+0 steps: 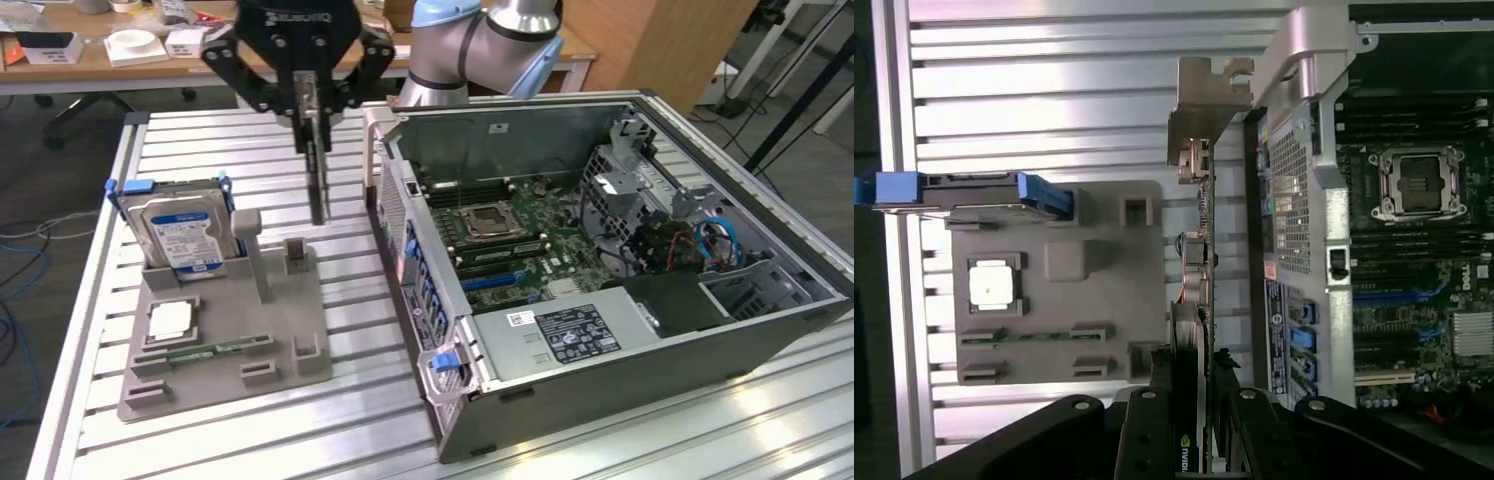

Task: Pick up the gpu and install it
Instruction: 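Pick up the gpu and move the gpu toward the slot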

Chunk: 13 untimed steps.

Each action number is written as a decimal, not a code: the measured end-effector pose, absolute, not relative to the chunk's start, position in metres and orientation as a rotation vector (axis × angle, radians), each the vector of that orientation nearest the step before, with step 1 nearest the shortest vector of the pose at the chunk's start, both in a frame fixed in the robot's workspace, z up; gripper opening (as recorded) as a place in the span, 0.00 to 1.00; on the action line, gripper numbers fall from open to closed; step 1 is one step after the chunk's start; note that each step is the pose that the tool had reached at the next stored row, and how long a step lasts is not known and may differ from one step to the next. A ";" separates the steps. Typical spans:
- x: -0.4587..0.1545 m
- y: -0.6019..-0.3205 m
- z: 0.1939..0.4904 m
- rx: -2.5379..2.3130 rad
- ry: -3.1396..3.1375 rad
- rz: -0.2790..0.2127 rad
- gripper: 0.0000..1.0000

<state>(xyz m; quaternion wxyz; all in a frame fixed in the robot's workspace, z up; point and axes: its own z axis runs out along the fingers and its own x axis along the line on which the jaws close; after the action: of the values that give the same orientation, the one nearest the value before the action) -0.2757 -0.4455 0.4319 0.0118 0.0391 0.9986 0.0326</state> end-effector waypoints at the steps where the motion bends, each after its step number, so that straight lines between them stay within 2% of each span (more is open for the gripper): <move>1: -0.271 -0.445 0.432 0.122 3.114 0.102 0.26; 13: -0.220 -0.440 0.432 0.122 3.114 0.102 0.26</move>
<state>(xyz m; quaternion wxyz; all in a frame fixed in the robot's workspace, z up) -0.2205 -0.4398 0.4319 0.0118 0.0390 0.9986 0.0326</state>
